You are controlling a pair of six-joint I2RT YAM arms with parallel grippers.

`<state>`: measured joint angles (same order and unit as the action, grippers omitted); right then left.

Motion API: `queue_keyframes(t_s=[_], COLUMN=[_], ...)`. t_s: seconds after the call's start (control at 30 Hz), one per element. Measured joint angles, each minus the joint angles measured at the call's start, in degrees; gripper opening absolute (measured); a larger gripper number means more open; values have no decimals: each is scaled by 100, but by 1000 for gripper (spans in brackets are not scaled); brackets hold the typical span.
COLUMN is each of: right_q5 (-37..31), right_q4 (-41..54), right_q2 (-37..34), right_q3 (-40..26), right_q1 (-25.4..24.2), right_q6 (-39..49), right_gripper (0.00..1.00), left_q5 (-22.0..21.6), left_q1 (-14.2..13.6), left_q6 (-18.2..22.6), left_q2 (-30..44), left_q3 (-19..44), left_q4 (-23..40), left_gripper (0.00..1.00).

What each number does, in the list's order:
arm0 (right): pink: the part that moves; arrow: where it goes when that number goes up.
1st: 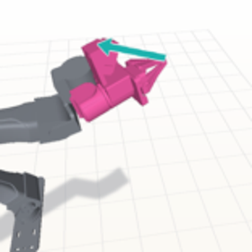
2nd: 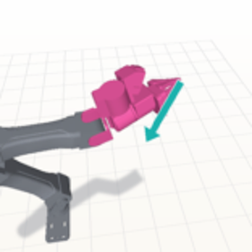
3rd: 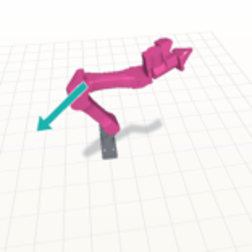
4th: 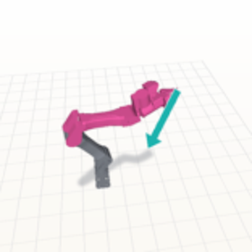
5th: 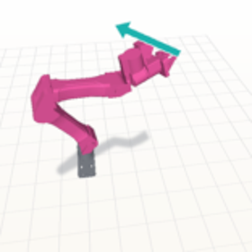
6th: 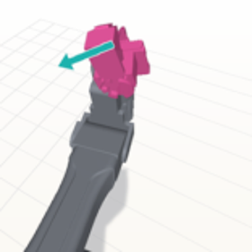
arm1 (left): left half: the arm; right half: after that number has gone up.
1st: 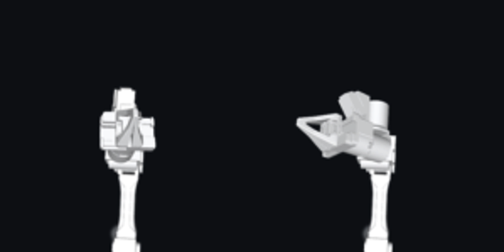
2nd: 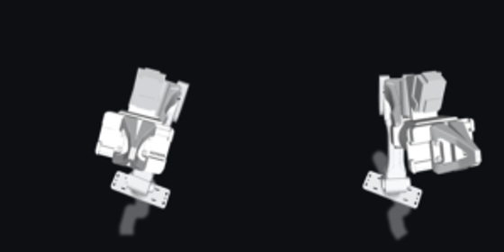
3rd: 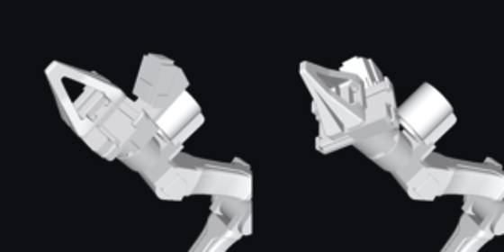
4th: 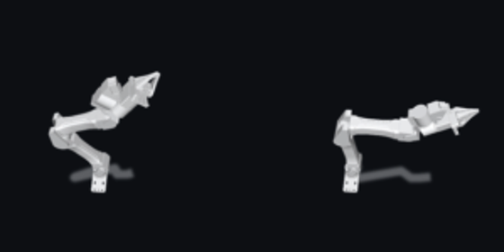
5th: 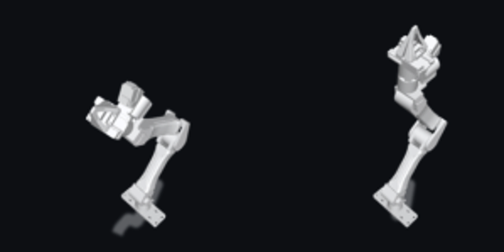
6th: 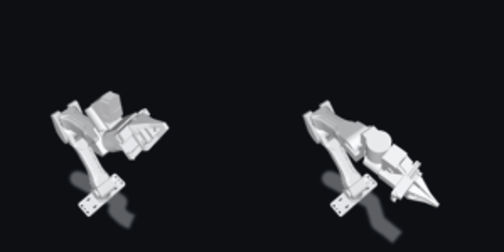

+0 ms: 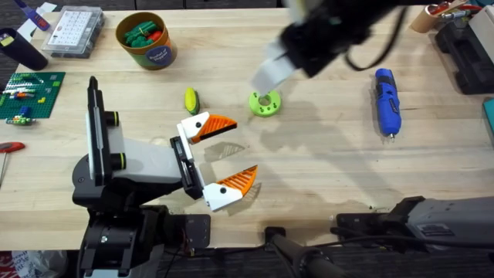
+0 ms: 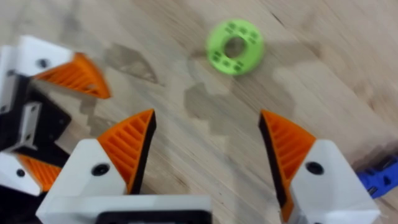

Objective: Pick up the gripper from the table and insert it into the empty holder that is missing its gripper. Then pick up a screw, insert it into the mounting hole, and use the screwdriver to tighten it. Finally, clean up the table by picking up the vegetable and placing it into the bucket.

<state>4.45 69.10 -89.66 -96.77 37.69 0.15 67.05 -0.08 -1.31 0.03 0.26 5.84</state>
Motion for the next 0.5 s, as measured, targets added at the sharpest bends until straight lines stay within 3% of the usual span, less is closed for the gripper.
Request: queue_keyframes(t_s=[0.37, 0.43, 0.5], right_q5=[60, 72, 79], right_q4=[506, 647, 719], right_q2=[62, 79, 133], right_q3=[88, 92, 94], right_q1=[-115, -115, -115], right_q6=[54, 97, 132], right_gripper=[980, 980, 980], left_q5=[0, -2, -1], left_q1=[0, 0, 0], left_q6=[-8, -50, -41], left_q2=[0, 0, 0], left_q3=[1, 1, 1], left_q4=[61, 62, 62], left_gripper=[976, 826, 497])
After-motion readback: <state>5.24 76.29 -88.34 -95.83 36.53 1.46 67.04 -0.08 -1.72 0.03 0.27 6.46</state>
